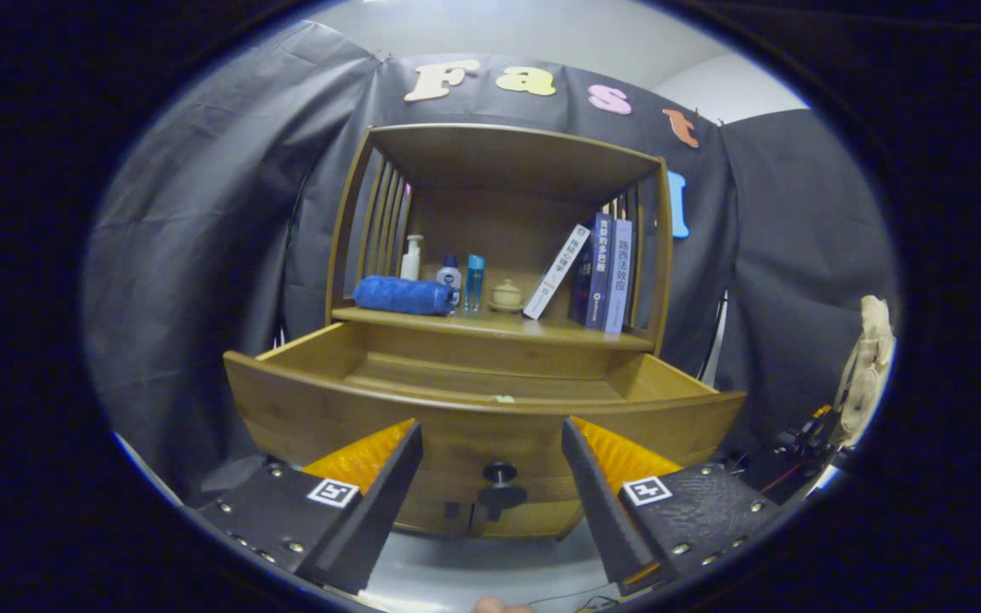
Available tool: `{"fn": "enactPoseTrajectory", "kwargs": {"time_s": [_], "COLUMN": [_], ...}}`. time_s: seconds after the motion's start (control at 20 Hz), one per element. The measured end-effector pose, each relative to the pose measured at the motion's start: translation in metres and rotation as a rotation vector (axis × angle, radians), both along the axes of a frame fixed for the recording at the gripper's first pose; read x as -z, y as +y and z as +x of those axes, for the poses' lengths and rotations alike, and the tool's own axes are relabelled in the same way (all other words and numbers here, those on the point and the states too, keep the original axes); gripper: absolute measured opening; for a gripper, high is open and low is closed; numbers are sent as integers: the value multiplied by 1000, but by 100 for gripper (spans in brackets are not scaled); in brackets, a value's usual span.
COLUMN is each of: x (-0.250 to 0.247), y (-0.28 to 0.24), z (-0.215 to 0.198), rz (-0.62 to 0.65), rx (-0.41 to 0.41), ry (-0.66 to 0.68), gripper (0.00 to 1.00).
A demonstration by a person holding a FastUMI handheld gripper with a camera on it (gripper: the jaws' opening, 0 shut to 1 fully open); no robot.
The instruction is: Pull open the drawer, take out the items inside it, and place them on the countertop above the cabinet.
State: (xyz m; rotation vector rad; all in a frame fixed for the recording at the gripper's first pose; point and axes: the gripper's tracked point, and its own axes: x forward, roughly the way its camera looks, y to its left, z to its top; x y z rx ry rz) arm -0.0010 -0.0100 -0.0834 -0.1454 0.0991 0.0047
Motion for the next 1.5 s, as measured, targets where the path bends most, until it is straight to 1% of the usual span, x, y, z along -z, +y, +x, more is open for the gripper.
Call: {"fn": "enactPoseTrajectory", "kwargs": {"time_s": [0.1, 0.2, 0.4, 0.8, 1.0, 1.15, 1.2, 1.3, 1.35, 1.5], "x": [-11, -22, -34, -3, 22, 40, 49, 62, 66, 86], "y": [-5, -6, -15, -12, -10, -12, -15, -17, -19, -16], "z": [7, 17, 48, 112, 138, 152, 157, 167, 168, 171], "rz": [4, 15, 2, 5, -3, 6, -2, 19, 32, 73], "rx": [19, 22, 53, 22, -2, 16, 31, 44, 61, 63], "ry": [7, 18, 51, 285, 450, 576, 621, 682, 714, 779], "gripper": [98, 98, 98, 99, 99, 98, 97, 75, 74, 74]}}
